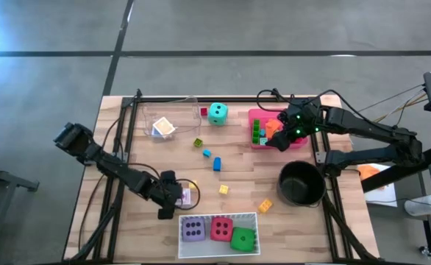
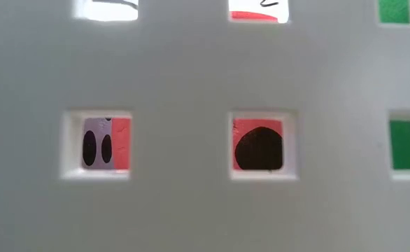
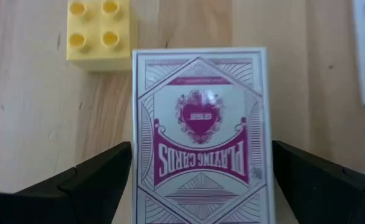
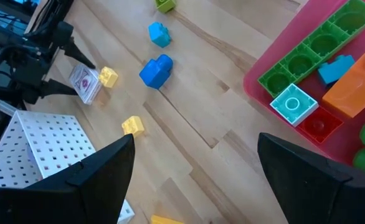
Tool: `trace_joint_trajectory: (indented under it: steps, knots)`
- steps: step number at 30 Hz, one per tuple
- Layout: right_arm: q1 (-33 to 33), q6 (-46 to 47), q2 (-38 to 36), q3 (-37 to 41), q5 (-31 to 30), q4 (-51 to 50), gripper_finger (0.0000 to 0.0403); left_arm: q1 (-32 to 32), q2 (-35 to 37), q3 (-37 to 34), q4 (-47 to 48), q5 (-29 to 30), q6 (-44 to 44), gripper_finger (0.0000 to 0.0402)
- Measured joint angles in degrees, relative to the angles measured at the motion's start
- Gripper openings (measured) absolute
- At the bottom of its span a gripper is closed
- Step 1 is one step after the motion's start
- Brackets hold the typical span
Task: Pick & Place Toys
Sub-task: Put the purple deck of cards into the transparent bin
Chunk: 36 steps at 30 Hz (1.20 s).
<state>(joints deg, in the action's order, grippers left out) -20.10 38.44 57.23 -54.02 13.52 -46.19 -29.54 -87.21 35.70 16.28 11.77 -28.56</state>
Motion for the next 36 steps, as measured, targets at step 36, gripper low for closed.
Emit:
trace_joint_trajectory:
  steps: [36]
  knots:
    - [0.0,-0.1,0.0,0.0,0.0,-0.1,0.0329,0.0,-1.1,1.4,0.4,-0.9,-3.2,0.0284]
